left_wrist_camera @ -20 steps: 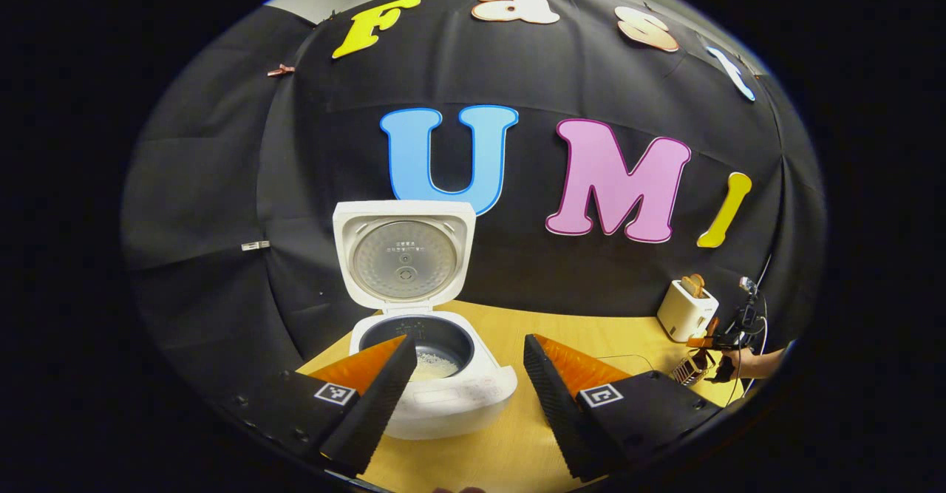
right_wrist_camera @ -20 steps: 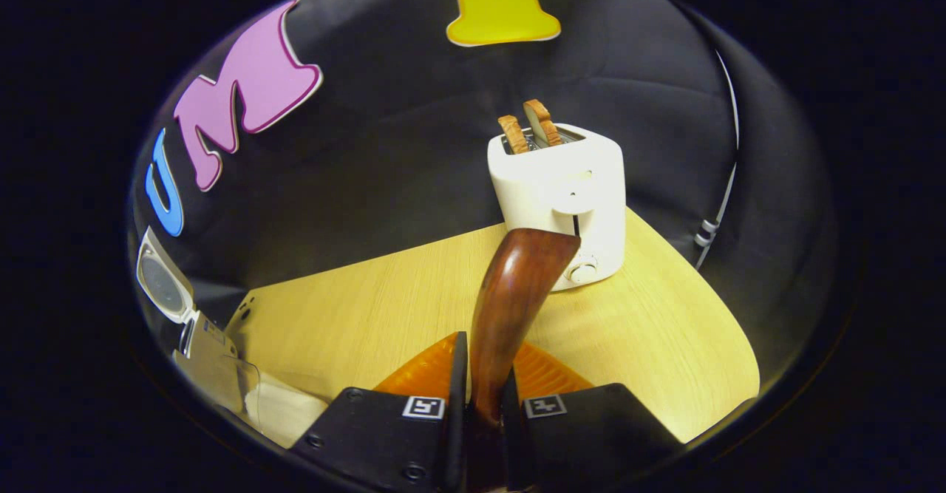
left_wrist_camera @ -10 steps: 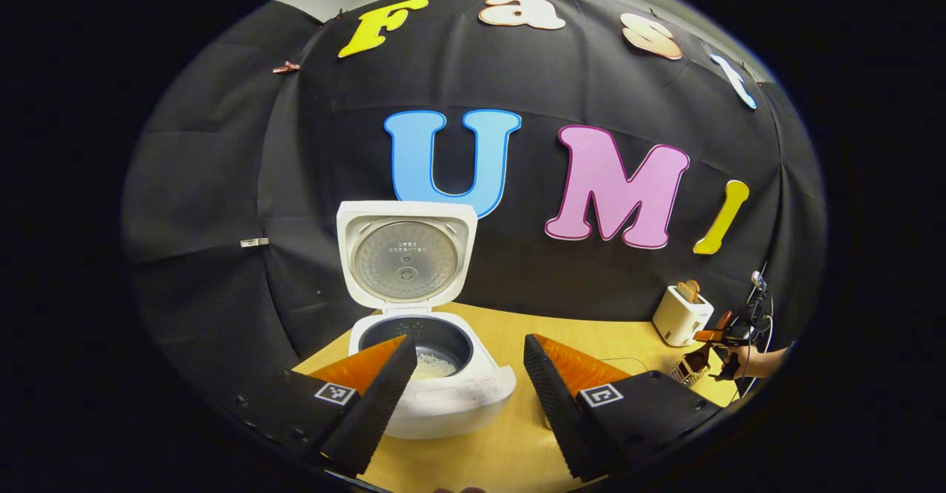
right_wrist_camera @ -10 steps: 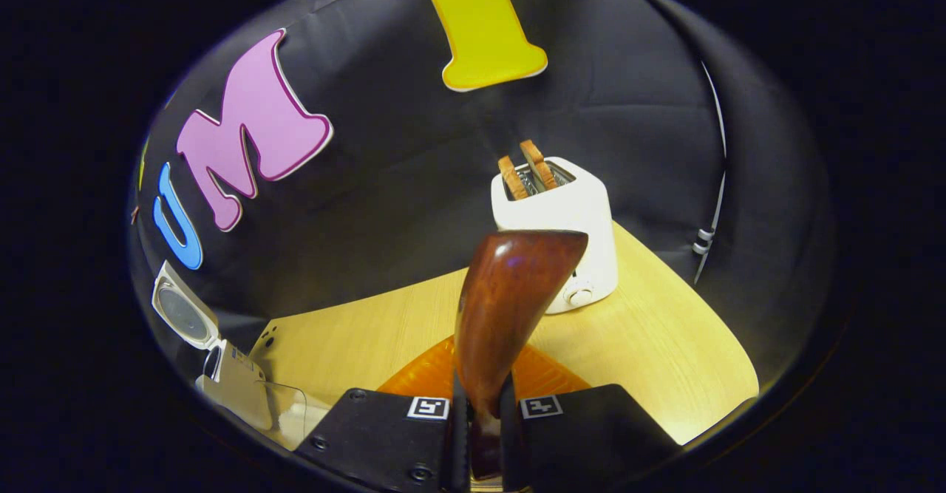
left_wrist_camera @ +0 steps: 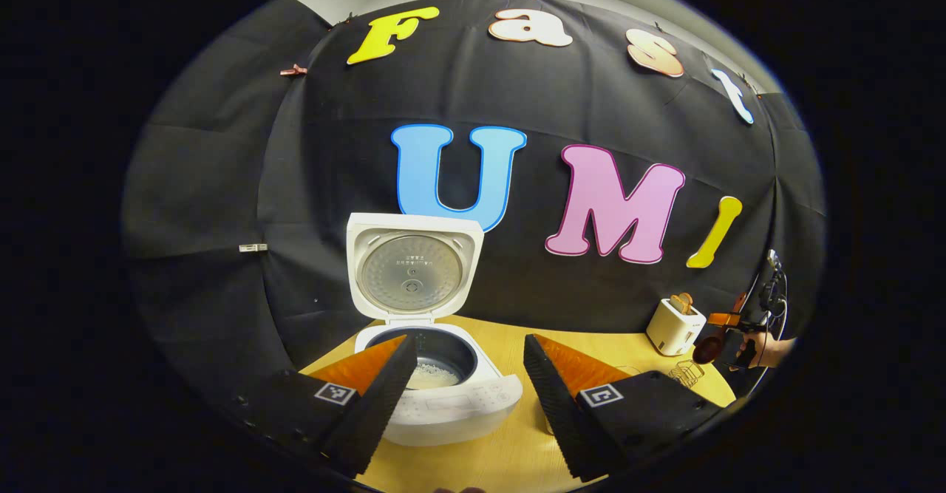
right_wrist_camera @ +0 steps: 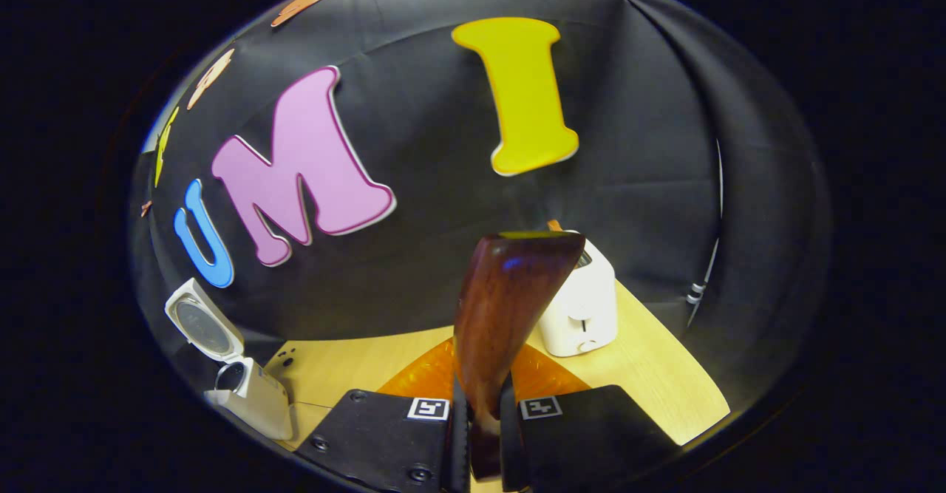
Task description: Close the left gripper, press the button to open the rice cooker; take a wooden spoon from the chopstick holder with the right hand, scoop a spoonful of rice and pour it into the rice cooker, then put the wooden spoon back into the chopstick holder.
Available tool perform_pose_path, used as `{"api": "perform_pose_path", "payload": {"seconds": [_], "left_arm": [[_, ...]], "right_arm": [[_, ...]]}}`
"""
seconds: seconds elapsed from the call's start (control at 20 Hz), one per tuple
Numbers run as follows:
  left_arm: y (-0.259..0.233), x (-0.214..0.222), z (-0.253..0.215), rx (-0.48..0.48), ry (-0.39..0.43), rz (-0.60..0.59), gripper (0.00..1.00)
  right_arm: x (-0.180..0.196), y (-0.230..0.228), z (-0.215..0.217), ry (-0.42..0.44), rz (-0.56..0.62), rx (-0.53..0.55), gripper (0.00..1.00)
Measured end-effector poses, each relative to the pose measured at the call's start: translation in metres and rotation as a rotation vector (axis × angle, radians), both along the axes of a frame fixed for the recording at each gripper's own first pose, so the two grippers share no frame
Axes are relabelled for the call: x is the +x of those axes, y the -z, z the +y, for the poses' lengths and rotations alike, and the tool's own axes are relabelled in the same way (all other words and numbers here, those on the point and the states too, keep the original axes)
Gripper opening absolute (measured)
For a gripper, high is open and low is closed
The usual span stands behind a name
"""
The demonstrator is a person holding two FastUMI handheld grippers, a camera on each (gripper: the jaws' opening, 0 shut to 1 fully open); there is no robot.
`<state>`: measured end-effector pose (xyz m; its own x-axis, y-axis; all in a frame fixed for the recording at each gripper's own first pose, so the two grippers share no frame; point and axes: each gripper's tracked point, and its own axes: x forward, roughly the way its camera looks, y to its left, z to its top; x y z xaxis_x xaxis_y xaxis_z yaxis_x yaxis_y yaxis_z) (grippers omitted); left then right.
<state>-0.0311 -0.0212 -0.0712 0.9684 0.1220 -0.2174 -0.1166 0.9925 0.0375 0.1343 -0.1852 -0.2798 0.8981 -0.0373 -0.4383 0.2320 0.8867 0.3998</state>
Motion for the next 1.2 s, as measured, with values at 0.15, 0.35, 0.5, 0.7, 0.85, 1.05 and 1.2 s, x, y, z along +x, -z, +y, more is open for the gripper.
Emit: {"api": "perform_pose_path", "payload": {"seconds": [0.15, 0.35, 0.5, 0.7, 0.85, 1.05, 1.2], "left_arm": [[-0.003, -0.001, 0.008, -0.003, 0.015, -0.014, 0.94], [-0.006, -0.003, 0.018, 0.01, 0.03, -0.017, 0.94], [-0.005, -0.001, 0.026, 0.012, 0.039, -0.019, 0.94], [-0.003, 0.0, 0.034, 0.018, 0.046, -0.009, 0.94], [0.002, 0.002, 0.04, 0.018, 0.051, 0.003, 0.94], [0.011, 0.005, 0.05, 0.012, 0.044, 0.03, 0.94], [0.013, 0.005, 0.056, 0.014, 0.039, 0.041, 0.94]], "right_arm": [[0.007, -0.034, 0.045, -0.054, -0.057, 0.018, 0.2], [0.014, -0.052, 0.111, -0.132, -0.089, 0.038, 0.2], [0.016, -0.047, 0.171, -0.229, -0.088, 0.026, 0.2], [0.008, -0.004, 0.233, -0.373, -0.045, -0.064, 0.2], [-0.001, 0.03, 0.252, -0.431, 0.0, -0.149, 0.2], [-0.014, 0.073, 0.263, -0.494, 0.063, -0.288, 0.2], [-0.024, 0.096, 0.273, -0.538, 0.092, -0.376, 0.2]]}}
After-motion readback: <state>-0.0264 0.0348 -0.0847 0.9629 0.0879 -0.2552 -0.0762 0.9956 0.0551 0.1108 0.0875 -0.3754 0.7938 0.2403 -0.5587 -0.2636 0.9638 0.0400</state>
